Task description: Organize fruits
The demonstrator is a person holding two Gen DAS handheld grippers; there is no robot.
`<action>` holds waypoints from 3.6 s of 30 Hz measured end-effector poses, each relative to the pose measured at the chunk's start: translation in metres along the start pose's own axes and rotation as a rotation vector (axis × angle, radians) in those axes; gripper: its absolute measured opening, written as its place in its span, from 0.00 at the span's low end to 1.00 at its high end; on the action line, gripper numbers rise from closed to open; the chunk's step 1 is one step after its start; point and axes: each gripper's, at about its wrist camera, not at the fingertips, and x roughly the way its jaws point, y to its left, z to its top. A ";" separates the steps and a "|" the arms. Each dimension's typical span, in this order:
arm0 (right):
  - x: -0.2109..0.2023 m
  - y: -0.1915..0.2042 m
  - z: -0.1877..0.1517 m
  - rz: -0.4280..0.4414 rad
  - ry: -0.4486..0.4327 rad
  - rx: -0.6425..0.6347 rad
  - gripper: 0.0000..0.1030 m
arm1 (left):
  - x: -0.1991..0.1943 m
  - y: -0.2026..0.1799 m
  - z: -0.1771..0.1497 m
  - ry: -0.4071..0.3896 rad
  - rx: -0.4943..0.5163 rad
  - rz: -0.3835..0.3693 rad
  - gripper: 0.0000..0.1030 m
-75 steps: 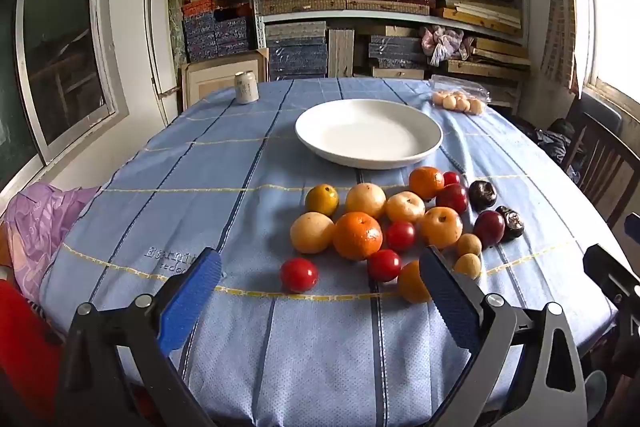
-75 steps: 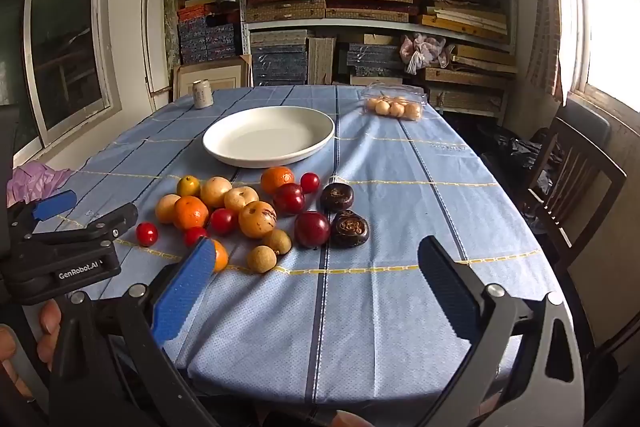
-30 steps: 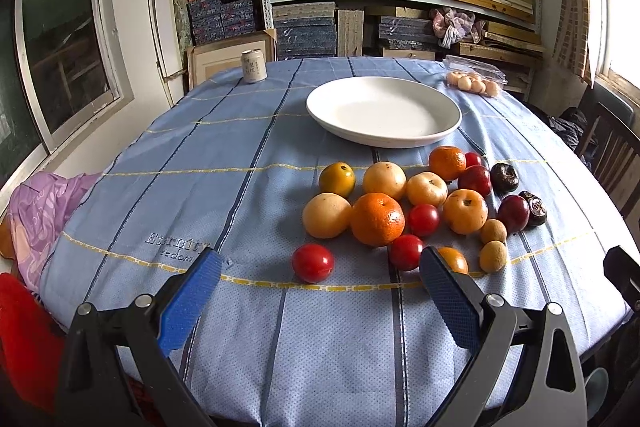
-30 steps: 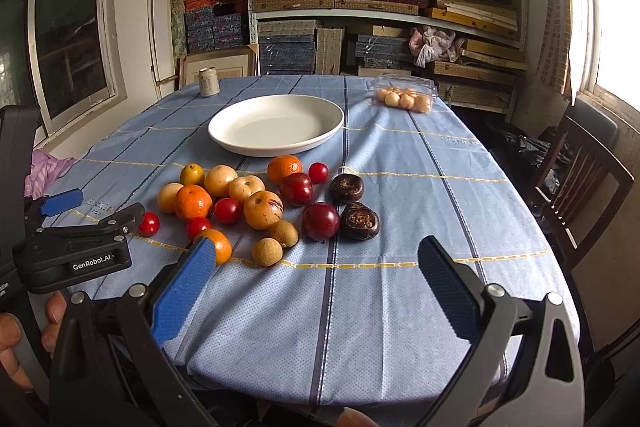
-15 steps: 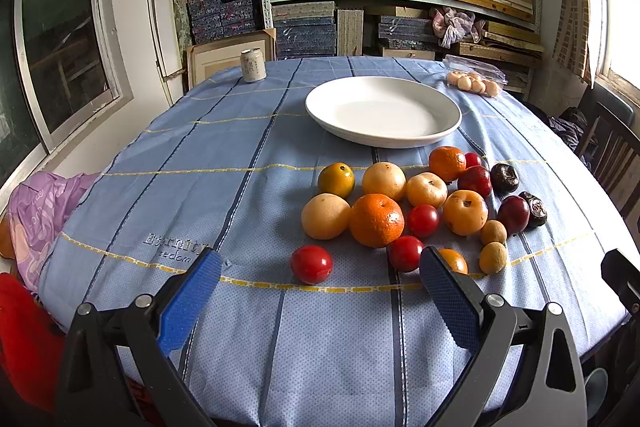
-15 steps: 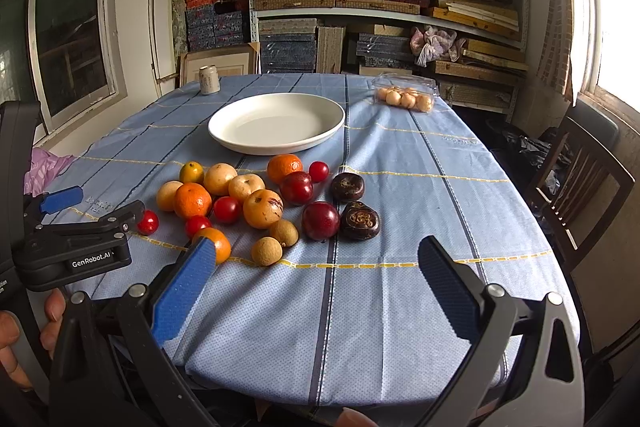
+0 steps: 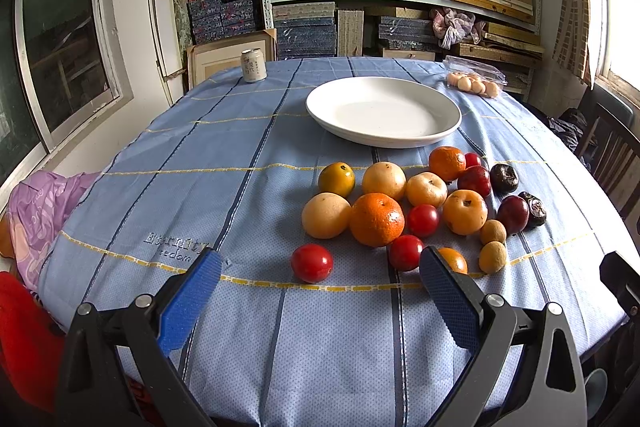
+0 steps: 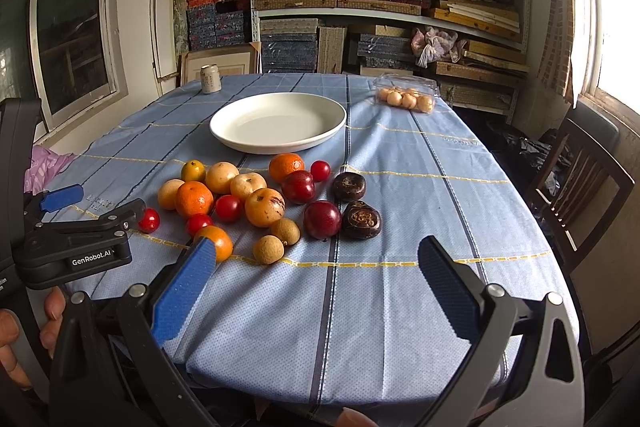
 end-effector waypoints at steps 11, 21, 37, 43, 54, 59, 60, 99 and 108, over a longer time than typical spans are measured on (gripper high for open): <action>0.001 0.001 0.000 0.000 0.003 -0.001 0.96 | 0.000 0.001 0.000 -0.001 0.001 0.004 0.97; 0.010 -0.003 -0.003 0.007 0.020 0.014 0.96 | 0.015 0.032 -0.009 0.045 -0.019 -0.045 0.97; 0.048 -0.029 -0.011 0.015 0.093 0.036 0.96 | 0.059 0.000 -0.012 0.093 0.096 -0.076 0.66; 0.061 -0.038 -0.011 0.009 0.119 0.054 0.96 | 0.077 0.004 -0.014 0.126 0.098 -0.063 0.37; 0.078 -0.051 -0.010 -0.005 0.151 0.038 0.96 | 0.070 0.008 -0.014 0.086 0.083 -0.077 0.31; 0.088 -0.071 -0.006 -0.016 0.155 0.050 0.96 | 0.063 0.014 -0.010 0.066 0.065 -0.080 0.31; 0.090 -0.072 -0.005 -0.031 0.149 0.035 0.96 | 0.063 0.014 -0.010 0.065 0.064 -0.083 0.31; 0.146 -0.056 0.015 -0.008 0.205 -0.066 0.42 | 0.065 0.021 -0.008 0.069 0.039 -0.104 0.31; 0.134 -0.056 0.015 0.010 0.185 -0.059 0.42 | 0.059 0.021 -0.007 0.053 0.035 -0.097 0.31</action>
